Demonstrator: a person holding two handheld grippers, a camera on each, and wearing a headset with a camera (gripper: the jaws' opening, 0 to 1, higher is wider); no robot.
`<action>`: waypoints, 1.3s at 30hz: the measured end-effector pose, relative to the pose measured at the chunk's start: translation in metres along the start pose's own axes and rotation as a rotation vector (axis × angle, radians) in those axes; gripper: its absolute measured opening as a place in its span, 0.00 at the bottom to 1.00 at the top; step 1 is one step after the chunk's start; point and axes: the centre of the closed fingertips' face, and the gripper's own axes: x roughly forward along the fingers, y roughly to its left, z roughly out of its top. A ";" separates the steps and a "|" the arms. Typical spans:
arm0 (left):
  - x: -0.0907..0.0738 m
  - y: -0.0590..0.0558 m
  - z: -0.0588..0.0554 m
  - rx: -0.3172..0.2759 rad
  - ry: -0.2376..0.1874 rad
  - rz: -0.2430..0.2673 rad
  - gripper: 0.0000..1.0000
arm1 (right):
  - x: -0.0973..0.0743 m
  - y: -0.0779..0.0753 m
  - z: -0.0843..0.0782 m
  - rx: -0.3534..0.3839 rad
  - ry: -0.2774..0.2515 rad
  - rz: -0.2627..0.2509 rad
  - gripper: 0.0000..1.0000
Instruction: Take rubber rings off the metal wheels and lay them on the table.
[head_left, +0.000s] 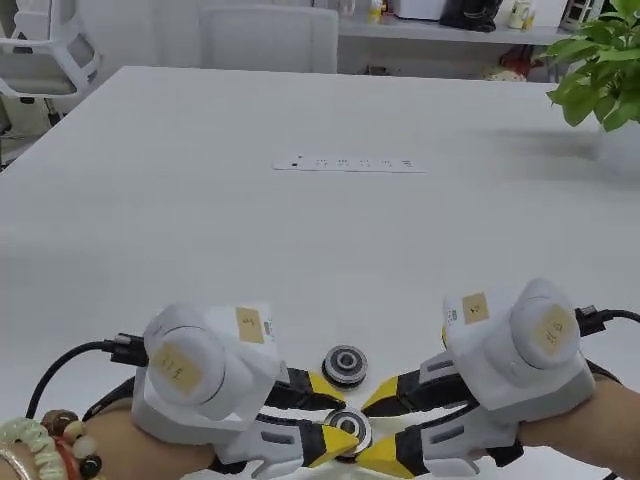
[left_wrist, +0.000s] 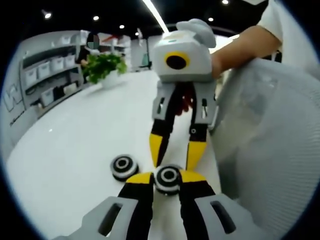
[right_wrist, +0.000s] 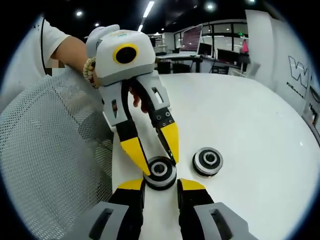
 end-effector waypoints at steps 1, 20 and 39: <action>0.000 0.000 0.000 0.001 0.000 0.002 0.20 | 0.000 0.000 0.000 0.000 -0.001 -0.002 0.23; 0.003 0.001 0.002 0.023 -0.004 0.010 0.14 | 0.000 -0.006 0.004 -0.004 -0.022 -0.027 0.26; 0.002 0.002 0.002 0.016 -0.010 0.018 0.14 | -0.005 -0.008 -0.008 -0.005 0.033 -0.038 0.03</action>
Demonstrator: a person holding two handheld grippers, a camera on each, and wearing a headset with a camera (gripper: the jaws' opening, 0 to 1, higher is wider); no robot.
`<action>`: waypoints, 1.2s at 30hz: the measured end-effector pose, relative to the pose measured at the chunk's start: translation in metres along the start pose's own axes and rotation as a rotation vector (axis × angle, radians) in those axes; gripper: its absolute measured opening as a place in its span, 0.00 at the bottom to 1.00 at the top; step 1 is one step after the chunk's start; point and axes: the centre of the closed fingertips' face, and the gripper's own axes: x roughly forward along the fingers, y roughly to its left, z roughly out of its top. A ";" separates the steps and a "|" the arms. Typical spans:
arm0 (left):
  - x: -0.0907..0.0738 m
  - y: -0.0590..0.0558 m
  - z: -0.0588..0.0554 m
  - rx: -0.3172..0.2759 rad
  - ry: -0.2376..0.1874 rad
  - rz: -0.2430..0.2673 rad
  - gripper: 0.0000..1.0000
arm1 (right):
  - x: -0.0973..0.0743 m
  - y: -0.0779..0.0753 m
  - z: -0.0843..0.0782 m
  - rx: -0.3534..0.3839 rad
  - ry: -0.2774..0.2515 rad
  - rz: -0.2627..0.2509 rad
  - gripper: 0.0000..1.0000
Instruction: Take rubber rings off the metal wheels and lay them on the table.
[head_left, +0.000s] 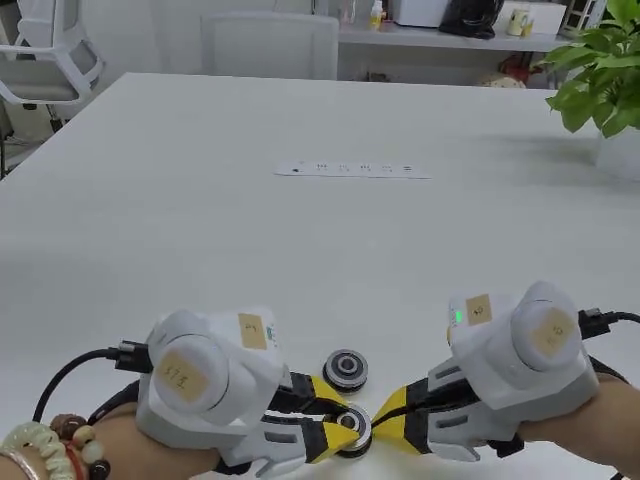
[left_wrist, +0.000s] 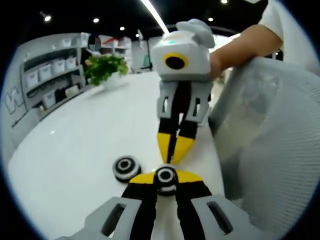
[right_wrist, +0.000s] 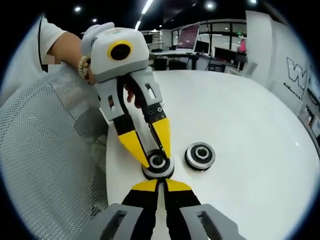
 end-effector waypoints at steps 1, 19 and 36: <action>0.000 0.000 0.000 0.000 0.000 0.000 0.14 | 0.000 0.001 0.000 0.002 -0.001 0.001 0.09; -0.001 0.000 0.000 -0.001 -0.001 0.000 0.14 | 0.008 0.002 0.010 -0.035 -0.019 -0.003 0.22; -0.001 0.001 0.000 -0.003 -0.003 0.001 0.14 | 0.005 0.002 -0.001 0.032 0.019 0.017 0.12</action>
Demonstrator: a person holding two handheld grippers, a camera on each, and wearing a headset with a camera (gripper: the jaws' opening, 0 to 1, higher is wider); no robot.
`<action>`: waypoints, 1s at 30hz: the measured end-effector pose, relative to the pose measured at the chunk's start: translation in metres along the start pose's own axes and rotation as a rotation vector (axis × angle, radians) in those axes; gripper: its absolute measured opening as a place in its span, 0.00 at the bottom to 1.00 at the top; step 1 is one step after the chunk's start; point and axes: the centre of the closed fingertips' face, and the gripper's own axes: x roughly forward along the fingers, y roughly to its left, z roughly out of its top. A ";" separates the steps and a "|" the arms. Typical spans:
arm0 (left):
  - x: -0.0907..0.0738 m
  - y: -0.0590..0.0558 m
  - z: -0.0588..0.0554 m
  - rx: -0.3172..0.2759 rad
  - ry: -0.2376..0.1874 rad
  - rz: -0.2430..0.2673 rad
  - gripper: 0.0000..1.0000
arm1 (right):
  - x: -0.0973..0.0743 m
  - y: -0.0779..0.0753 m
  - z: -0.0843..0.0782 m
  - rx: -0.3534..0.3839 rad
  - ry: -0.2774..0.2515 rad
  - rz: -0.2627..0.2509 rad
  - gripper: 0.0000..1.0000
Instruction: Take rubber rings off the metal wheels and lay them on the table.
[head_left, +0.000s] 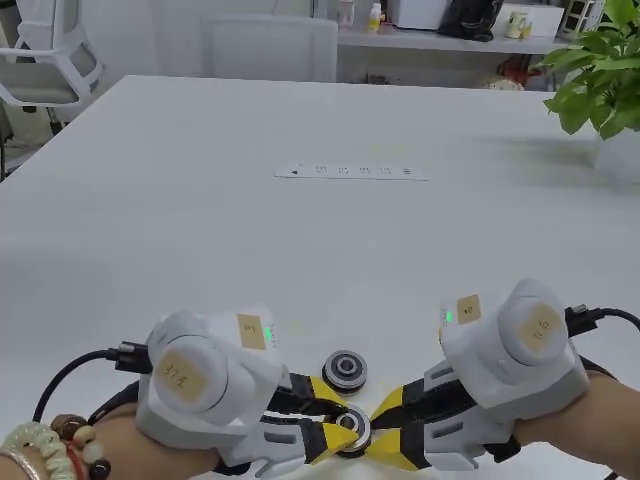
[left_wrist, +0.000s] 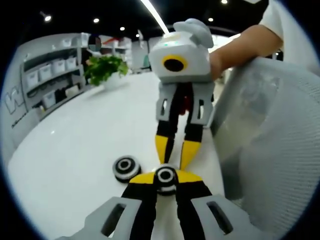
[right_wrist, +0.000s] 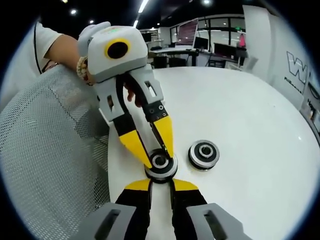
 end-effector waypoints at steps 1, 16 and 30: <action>0.000 0.000 0.000 0.000 0.000 0.000 0.14 | 0.000 0.000 0.001 0.004 -0.008 -0.001 0.14; 0.001 0.000 0.000 0.001 0.000 0.000 0.14 | 0.003 0.000 0.009 -0.003 -0.039 -0.002 0.20; 0.001 0.000 -0.001 0.003 0.001 0.000 0.14 | 0.007 0.001 0.011 -0.032 -0.039 -0.016 0.24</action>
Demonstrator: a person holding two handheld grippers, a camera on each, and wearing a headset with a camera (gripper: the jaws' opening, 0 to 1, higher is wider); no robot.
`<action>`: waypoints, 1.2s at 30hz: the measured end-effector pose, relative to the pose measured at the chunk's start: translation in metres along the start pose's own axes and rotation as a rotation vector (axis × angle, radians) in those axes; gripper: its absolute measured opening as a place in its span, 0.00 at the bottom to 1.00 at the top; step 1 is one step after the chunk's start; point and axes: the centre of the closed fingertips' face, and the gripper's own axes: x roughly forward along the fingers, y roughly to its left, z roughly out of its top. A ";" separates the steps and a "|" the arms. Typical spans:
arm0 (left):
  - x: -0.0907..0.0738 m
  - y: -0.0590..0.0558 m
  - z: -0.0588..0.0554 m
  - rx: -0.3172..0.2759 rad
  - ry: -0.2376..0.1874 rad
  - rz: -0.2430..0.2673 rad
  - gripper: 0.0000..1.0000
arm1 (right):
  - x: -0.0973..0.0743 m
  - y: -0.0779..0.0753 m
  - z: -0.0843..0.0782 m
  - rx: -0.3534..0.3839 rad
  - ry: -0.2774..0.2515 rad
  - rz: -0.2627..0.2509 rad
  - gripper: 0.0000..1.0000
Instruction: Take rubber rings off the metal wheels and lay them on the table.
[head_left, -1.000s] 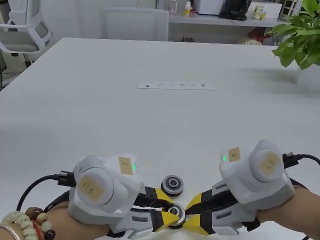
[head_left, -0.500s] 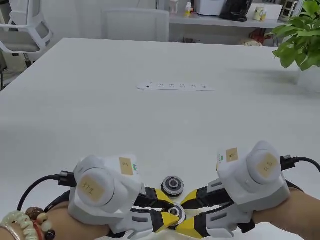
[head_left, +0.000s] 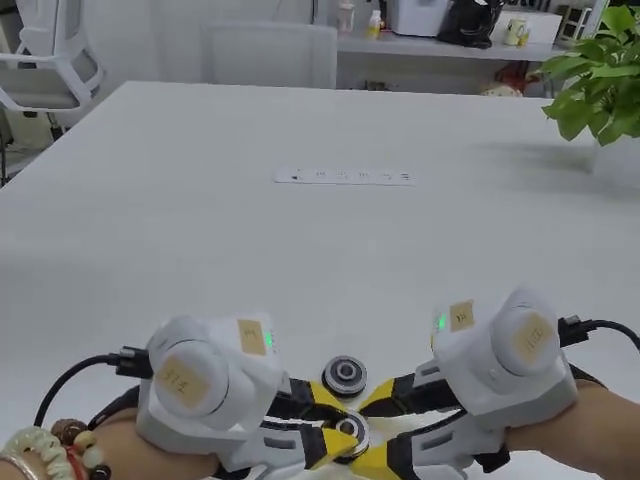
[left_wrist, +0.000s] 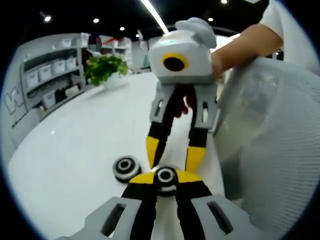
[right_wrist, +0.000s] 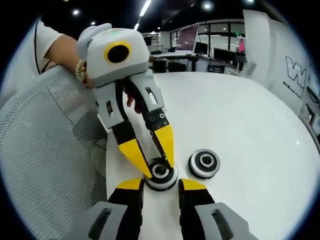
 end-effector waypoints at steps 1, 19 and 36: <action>0.000 0.000 0.000 0.002 0.000 0.000 0.14 | -0.003 0.000 0.001 0.001 -0.002 0.005 0.24; 0.000 0.000 0.001 -0.002 -0.002 0.001 0.14 | -0.007 -0.001 -0.003 0.045 0.003 0.009 0.19; 0.000 0.000 0.001 -0.001 -0.001 0.001 0.14 | -0.007 0.000 -0.004 0.049 0.004 0.019 0.18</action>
